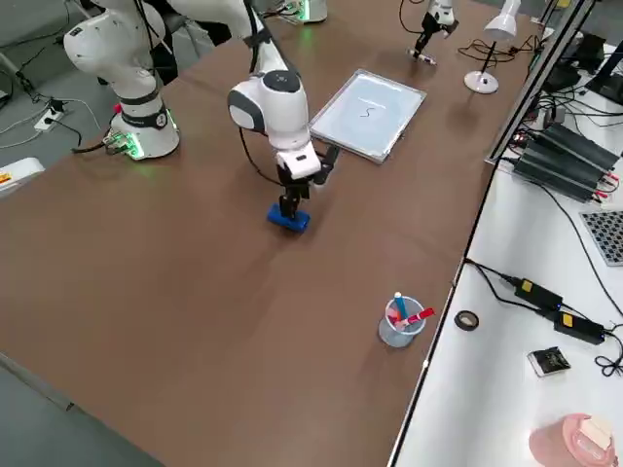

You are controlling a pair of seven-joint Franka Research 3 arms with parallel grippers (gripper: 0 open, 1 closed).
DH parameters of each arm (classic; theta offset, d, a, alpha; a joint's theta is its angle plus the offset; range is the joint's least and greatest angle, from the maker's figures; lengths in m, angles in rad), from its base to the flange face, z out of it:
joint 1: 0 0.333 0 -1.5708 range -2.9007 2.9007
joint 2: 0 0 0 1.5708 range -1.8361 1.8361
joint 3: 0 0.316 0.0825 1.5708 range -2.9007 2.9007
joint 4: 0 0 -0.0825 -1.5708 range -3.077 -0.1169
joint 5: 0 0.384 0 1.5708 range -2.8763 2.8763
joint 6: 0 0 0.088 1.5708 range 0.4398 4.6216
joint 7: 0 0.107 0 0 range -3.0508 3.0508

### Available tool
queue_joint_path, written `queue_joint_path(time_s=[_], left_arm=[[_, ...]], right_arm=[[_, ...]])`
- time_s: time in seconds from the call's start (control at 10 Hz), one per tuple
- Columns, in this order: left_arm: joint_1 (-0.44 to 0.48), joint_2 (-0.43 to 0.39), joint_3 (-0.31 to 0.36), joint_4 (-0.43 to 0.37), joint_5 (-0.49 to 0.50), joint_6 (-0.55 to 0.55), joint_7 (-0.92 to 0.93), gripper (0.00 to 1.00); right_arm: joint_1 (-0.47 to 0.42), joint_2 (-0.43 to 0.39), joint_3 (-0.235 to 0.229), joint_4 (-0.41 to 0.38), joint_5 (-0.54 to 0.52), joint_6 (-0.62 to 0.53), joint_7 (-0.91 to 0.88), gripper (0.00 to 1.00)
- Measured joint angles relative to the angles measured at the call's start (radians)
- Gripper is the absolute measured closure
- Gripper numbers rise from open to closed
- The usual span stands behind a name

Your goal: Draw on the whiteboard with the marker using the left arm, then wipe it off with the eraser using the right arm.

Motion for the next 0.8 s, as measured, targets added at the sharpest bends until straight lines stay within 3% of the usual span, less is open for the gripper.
queue_joint_path(time_s=[0.6, 0.7, 0.8], left_arm=[[-0.001, 0.002, 0.0, 0.003, 0.031, 0.0, -0.001, 0.08], [-0.002, 0.003, 0.0, 0.004, 0.032, 0.0, -0.001, 0.01], [-0.003, 0.003, -0.001, 0.005, 0.032, 0.0, -0.001, 0.0]], right_arm=[[0.001, 0.042, 0.009, -0.057, 0.0, 0.115, -0.011, 0.0], [0.001, 0.047, 0.009, -0.069, 0.0, 0.129, -0.016, 0.0], [0.002, 0.051, 0.01, -0.076, 0.0, 0.138, -0.021, 0.0]])
